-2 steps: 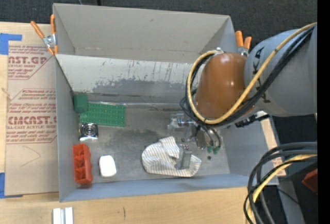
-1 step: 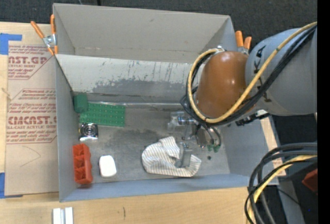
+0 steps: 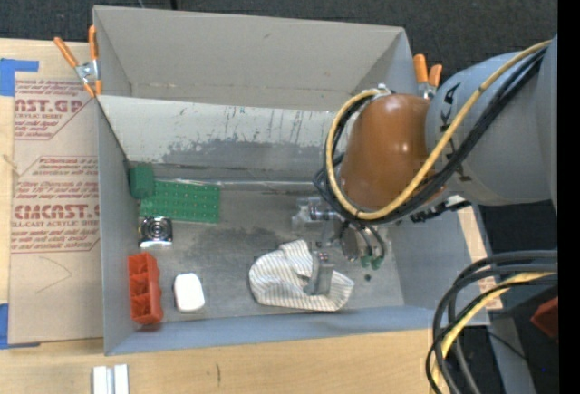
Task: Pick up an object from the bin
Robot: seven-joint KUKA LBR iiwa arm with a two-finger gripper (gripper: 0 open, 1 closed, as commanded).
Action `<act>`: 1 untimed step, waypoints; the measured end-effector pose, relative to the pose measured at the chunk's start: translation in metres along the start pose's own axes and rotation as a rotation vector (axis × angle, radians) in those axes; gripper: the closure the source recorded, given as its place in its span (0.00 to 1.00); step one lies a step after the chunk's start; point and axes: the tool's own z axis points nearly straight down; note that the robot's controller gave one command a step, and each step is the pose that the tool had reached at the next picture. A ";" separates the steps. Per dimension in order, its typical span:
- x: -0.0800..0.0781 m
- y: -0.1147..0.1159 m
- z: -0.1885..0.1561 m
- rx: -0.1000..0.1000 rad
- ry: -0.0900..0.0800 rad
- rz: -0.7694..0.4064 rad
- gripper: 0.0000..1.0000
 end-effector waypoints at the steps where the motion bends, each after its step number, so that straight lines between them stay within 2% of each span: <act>1: 0.004 0.004 0.045 0.000 0.014 -0.010 0.00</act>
Offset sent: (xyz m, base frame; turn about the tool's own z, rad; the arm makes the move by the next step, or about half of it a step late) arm -0.0085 -0.0182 -0.0690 -0.0062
